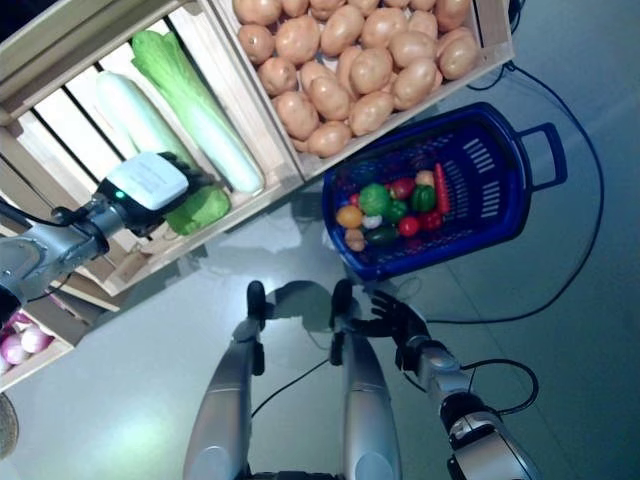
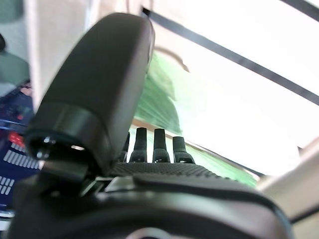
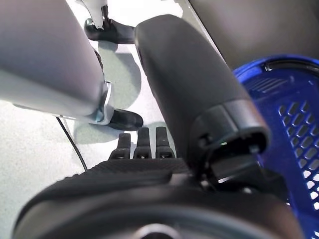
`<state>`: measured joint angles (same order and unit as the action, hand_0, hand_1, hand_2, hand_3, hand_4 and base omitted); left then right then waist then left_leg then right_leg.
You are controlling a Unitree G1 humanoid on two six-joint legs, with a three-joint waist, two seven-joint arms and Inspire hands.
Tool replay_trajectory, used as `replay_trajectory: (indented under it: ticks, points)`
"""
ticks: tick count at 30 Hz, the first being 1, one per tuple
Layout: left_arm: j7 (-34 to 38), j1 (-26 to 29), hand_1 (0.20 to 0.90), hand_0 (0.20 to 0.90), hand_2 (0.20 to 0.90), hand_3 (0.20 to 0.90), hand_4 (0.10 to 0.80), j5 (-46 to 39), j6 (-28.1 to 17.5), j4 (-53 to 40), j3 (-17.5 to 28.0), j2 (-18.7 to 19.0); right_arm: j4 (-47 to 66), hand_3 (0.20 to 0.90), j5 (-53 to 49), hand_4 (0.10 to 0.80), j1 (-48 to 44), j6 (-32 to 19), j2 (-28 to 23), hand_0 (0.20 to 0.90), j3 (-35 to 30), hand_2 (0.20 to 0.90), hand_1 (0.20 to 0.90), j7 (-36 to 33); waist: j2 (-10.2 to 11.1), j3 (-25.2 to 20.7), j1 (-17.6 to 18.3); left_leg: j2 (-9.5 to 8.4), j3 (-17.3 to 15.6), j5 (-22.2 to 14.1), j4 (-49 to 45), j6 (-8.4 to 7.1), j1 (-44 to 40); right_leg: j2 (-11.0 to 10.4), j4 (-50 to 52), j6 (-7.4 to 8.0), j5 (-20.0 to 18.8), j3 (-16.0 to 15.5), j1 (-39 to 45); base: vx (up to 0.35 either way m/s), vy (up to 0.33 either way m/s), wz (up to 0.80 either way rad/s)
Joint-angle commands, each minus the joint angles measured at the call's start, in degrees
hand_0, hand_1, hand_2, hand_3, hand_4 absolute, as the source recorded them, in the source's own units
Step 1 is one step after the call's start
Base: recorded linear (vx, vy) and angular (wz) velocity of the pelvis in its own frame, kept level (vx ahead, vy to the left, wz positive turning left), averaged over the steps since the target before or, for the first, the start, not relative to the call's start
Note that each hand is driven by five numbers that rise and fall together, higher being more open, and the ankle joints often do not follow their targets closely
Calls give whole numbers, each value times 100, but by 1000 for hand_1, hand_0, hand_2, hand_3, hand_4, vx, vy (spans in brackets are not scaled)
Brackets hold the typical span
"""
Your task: Put vegetables into the basket
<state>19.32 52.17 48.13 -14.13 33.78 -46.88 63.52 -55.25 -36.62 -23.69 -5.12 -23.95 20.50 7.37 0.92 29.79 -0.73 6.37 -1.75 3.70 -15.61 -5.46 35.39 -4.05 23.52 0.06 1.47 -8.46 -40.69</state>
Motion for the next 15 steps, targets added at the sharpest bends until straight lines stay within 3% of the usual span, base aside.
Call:
replay_trajectory:
  ticks: [1,15]
  points:
    - [967,568,900,900,900,900,800,133,328,116,635,220,441,900,-360,800,219,-269,-201,900,-83,900,900,-277,114,0,85,-45,-84,-105,-607,6,590,-84,-37,196,273,-69,423,0,0,0]
    - [1552,822,900,900,900,900,800,632,682,1159,585,-186,1159,900,-496,800,299,-169,-293,900,-35,900,900,-705,323,0,235,2,-77,-145,-766,23,905,-79,295,205,353,20,-3,-12,16,-2]
